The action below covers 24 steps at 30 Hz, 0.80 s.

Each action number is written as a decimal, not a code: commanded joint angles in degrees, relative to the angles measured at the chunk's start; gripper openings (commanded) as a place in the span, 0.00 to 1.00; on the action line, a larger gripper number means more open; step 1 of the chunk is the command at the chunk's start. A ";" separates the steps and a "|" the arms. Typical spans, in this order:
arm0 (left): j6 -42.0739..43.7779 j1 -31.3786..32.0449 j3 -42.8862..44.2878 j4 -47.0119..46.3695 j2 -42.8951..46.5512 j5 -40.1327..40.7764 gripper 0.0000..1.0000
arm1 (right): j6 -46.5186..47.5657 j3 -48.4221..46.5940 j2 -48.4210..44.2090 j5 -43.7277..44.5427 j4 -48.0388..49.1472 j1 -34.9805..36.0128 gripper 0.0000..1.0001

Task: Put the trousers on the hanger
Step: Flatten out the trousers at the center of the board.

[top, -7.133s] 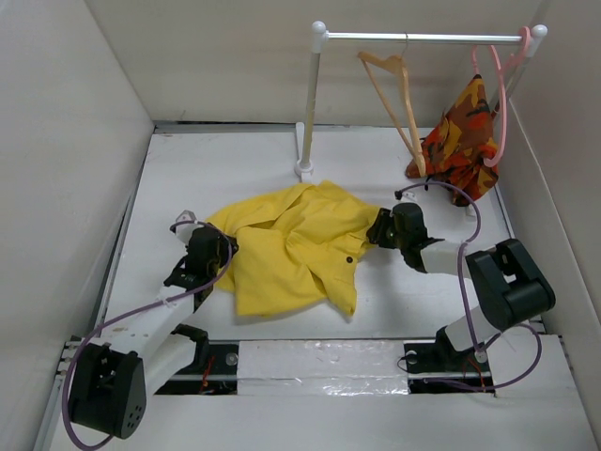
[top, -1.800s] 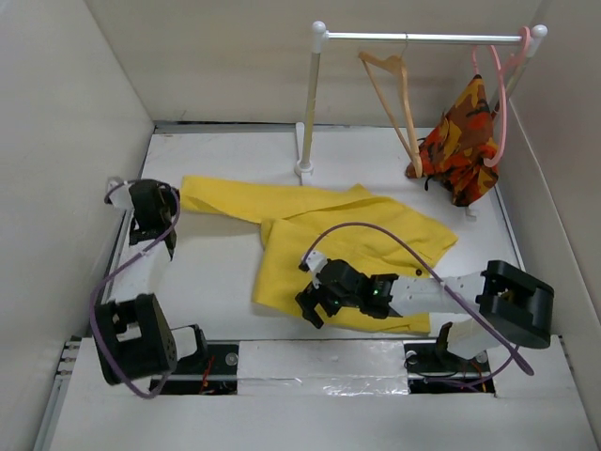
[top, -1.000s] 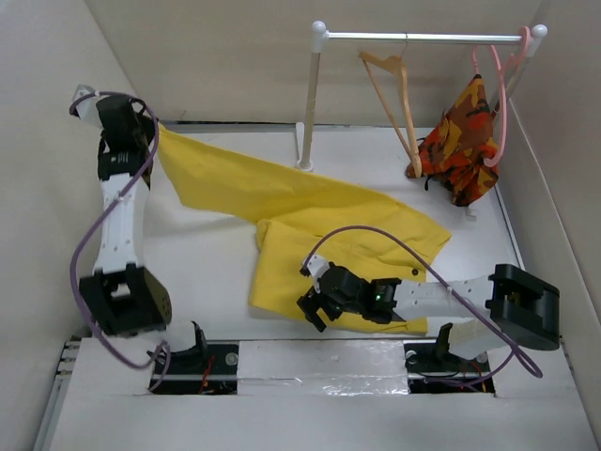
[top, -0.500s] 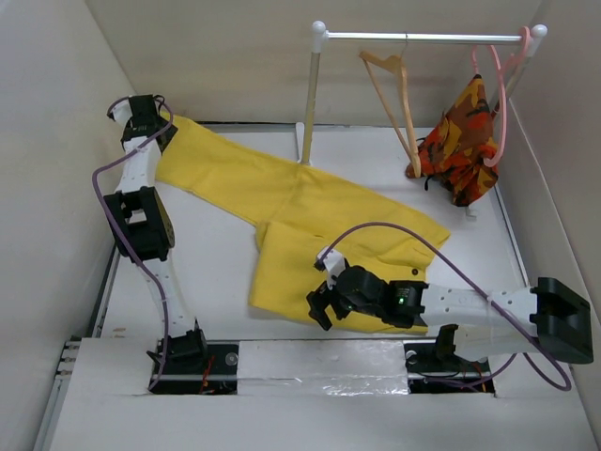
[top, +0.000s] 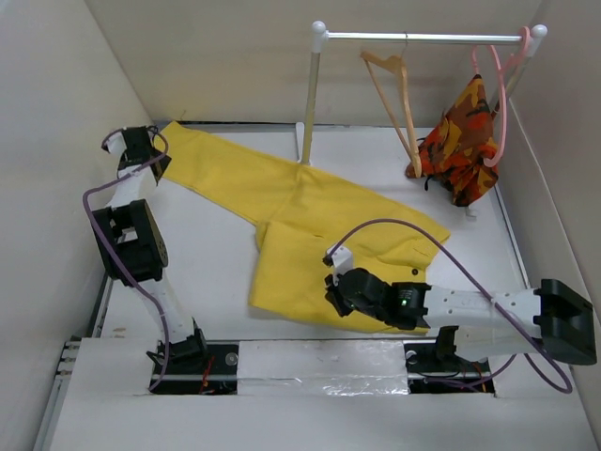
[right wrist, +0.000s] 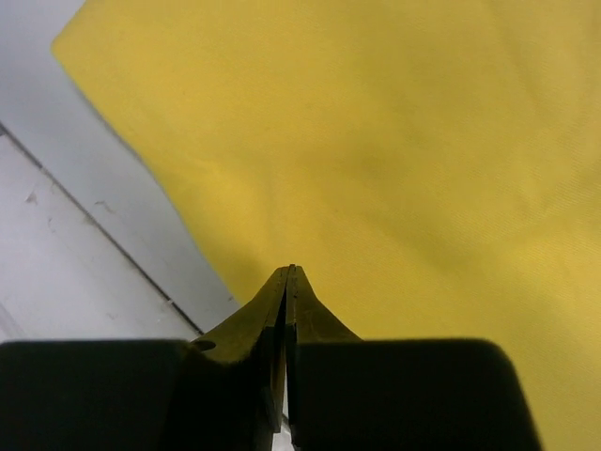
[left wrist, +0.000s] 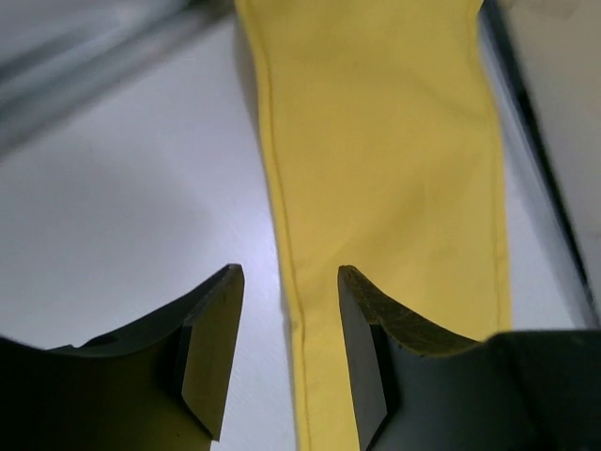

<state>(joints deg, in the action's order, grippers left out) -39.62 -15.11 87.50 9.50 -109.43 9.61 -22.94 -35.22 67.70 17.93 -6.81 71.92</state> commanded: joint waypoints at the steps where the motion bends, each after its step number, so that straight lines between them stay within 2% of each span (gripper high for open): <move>1: -3.88 3.58 -11.41 -6.48 4.80 -5.99 0.41 | -5.70 1.90 -5.63 9.13 -2.32 -1.86 0.12; 3: -5.46 7.10 -17.69 -13.23 9.64 -6.79 0.41 | -7.46 3.22 -7.84 9.93 -3.03 -6.41 0.20; 4: -6.69 9.20 -24.59 -15.89 14.72 -7.14 0.39 | -8.17 3.67 -8.81 9.93 -3.30 -8.36 0.24; 5: -6.79 14.27 -27.97 -18.70 16.86 -7.23 0.39 | -8.61 4.63 -10.82 9.32 -3.65 -10.46 0.29; 6: -6.62 16.85 -30.53 -21.34 18.79 -6.10 0.40 | -9.22 4.90 -12.05 8.96 -4.00 -12.57 0.38; 7: -6.01 19.39 -34.38 -21.36 21.42 -5.31 0.42 | -9.40 5.25 -13.29 8.35 -4.35 -16.86 0.43; 8: -5.65 23.42 -36.51 -21.62 22.58 -4.86 0.45 | -9.75 5.86 -16.17 7.21 -5.14 -19.08 0.53; 11: -3.63 27.23 -46.61 -26.71 27.32 -8.80 0.55 | -10.02 7.36 -21.10 6.15 -6.37 -27.60 0.73; 12: -3.28 28.55 -48.81 -27.85 28.73 -11.77 0.57 | -10.80 8.14 -24.17 6.41 -7.07 -29.89 0.84; 15: -1.96 30.23 -55.76 -27.78 34.97 -13.21 0.63 | -10.99 9.20 -28.49 5.97 -8.31 -39.46 0.91; 18: -0.21 30.23 -59.11 -25.15 41.21 -13.91 0.65 | -10.37 9.65 -28.86 4.57 -7.96 -49.48 0.91; 20: 0.76 30.93 -61.13 -25.32 44.47 -15.92 0.64 | -9.76 9.73 -26.58 1.69 -7.00 -55.02 0.90; 21: 0.86 30.93 -61.66 -24.97 45.17 -16.89 0.63 | -8.97 9.91 -25.35 0.10 -6.47 -61.05 0.90; 23: 0.94 33.38 -63.07 -25.23 47.02 -17.51 0.61 | -8.27 10.17 -21.32 -5.41 -4.20 -67.58 0.89; 24: 0.94 33.92 -63.51 -25.49 47.55 -17.52 0.60 | -7.39 10.43 -19.82 -7.72 -3.05 -74.23 0.89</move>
<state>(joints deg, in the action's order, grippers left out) -40.51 16.86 25.32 -13.96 -64.20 -5.17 -32.05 -25.65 44.38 17.41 -13.26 6.83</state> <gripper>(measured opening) 0.604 0.895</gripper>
